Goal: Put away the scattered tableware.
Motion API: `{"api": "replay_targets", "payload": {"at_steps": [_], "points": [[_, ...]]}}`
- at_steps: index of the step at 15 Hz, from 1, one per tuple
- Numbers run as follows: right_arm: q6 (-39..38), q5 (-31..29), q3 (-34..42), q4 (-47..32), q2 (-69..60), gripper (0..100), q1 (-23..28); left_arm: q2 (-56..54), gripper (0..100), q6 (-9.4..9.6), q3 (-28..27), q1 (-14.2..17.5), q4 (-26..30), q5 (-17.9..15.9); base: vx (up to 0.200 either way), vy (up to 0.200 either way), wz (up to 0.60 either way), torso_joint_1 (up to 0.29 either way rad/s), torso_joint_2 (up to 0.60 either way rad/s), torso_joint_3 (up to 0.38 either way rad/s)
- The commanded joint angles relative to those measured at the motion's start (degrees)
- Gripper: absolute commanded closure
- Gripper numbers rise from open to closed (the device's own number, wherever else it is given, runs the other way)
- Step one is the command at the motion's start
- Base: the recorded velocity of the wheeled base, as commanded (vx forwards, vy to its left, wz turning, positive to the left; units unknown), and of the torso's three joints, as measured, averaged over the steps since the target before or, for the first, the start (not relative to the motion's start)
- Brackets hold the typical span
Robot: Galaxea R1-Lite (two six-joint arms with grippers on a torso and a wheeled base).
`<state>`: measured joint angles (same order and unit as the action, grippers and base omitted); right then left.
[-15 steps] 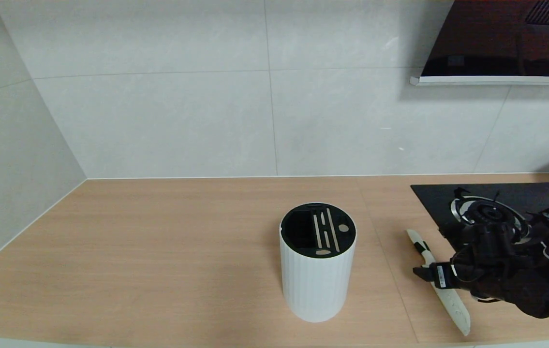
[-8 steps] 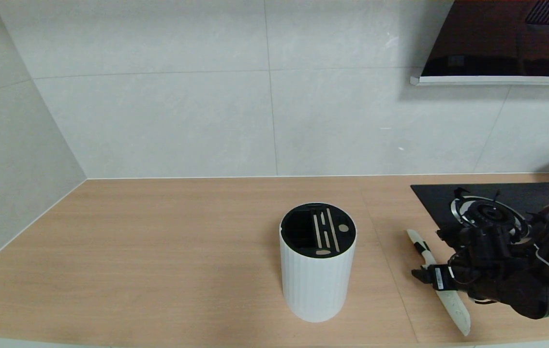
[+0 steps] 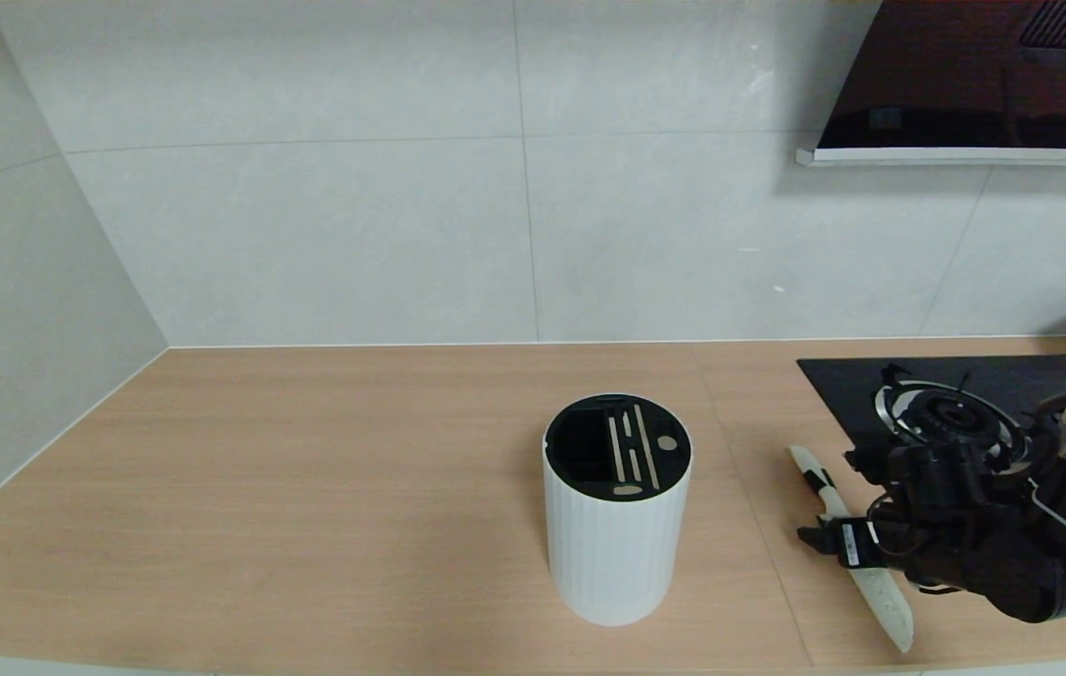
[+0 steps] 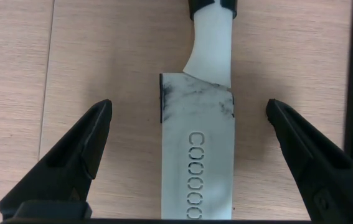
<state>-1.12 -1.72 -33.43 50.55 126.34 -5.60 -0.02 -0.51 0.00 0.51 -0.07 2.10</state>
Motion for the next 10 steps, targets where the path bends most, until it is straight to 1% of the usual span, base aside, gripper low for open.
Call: {"api": "replay_targets", "payload": {"at_steps": [1, 4, 5, 10], "points": [[0.07, -0.65, 0.03, 0.16, 0.66, 0, -0.03, 0.02, 0, -0.02, 0.0, 0.02, -0.01, 0.01, 0.0, 0.0, 0.0, 0.0, 0.0, 0.0], [0.15, -1.62, 0.12, 1.83, 1.98, 0, -0.03, 0.02, 0, -0.02, 0.0, 0.02, -0.01, 0.01, 0.0, 0.0, 0.0, 0.0, 0.0, 0.0], [0.15, -1.62, 0.12, 1.83, 2.06, 100, -0.03, 0.02, 0, -0.02, 0.0, 0.02, -0.01, 0.01, 0.0, 0.0, 0.0, 0.0, 0.0, 0.0], [0.68, -1.71, 0.2, 1.83, 2.59, 100, -0.21, 0.02, 0, -0.02, 0.0, 0.02, -0.01, 0.01, 0.0, 0.0, 0.0, 0.0, 0.0, 0.0]]}}
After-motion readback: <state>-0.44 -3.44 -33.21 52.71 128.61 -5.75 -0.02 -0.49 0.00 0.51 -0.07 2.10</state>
